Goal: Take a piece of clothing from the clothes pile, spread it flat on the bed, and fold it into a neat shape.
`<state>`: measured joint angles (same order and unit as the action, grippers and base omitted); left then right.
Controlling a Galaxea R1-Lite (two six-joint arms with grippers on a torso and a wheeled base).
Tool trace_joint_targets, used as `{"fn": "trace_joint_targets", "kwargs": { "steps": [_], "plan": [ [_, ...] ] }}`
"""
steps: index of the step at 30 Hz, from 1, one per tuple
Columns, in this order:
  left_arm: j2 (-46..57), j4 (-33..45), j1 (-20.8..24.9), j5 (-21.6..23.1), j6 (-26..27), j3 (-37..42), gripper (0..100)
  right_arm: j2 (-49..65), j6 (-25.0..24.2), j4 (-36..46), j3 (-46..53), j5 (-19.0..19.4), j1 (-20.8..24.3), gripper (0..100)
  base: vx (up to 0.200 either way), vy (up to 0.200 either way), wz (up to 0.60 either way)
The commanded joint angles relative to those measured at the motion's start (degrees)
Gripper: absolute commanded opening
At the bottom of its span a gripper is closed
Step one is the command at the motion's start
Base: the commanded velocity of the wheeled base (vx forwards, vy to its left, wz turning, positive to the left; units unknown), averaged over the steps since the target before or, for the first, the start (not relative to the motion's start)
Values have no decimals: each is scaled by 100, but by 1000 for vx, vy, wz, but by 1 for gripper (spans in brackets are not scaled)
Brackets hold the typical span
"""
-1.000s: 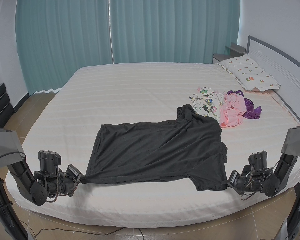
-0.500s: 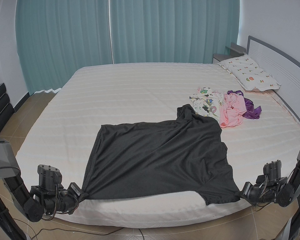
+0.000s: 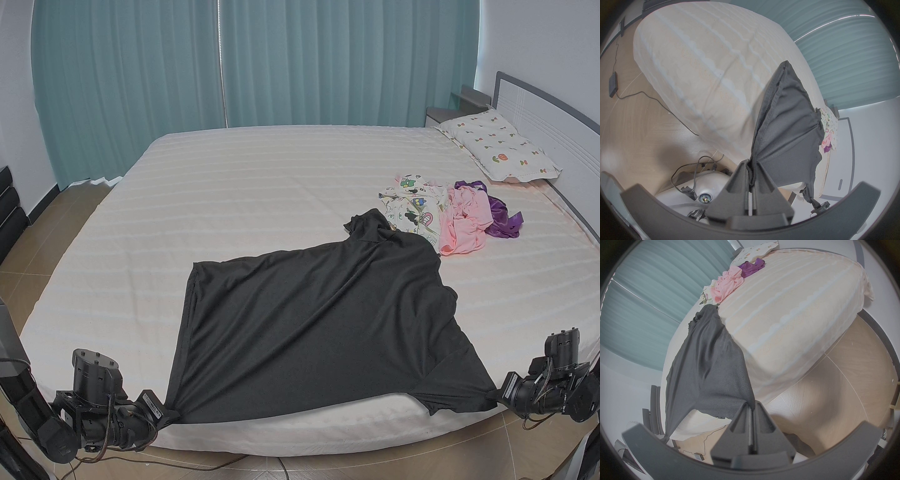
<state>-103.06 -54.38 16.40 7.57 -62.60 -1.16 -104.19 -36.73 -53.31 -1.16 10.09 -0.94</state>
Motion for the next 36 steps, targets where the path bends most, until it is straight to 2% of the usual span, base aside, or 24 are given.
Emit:
{"fn": "trace_joint_targets", "kwargs": {
  "steps": [1,5,9,13,15,19,22,28,36],
  "plan": [
    [207,226,109,-1,-7,107,0,268,8,66,116,-7,-64,0,0,0,0],
    [532,903,461,-36,-16,107,0,786,52,620,116,-166,-64,0,0,0,0],
    [963,1413,584,-28,2,107,0,1252,105,1086,116,-201,-73,0,0,0,0],
    [981,1395,654,-142,11,63,0,1437,96,1393,116,-201,-20,0,0,0,0],
    [946,1360,654,-432,11,-69,0,1727,34,1367,72,-157,-64,0,0,0,0],
    [1033,1343,654,-731,20,-280,0,2131,26,1429,-60,-122,-38,0,0,0,0],
    [1218,1343,654,-766,37,-376,0,2298,26,1437,-227,-51,-38,0,0,0,0],
    [1385,1369,584,-766,28,-869,0,2158,8,1393,-684,432,-38,0,0,0,0],
    [1174,1395,153,-748,204,-1642,0,1955,8,1437,-1633,458,-64,0,0,0,0]
  ]
}}
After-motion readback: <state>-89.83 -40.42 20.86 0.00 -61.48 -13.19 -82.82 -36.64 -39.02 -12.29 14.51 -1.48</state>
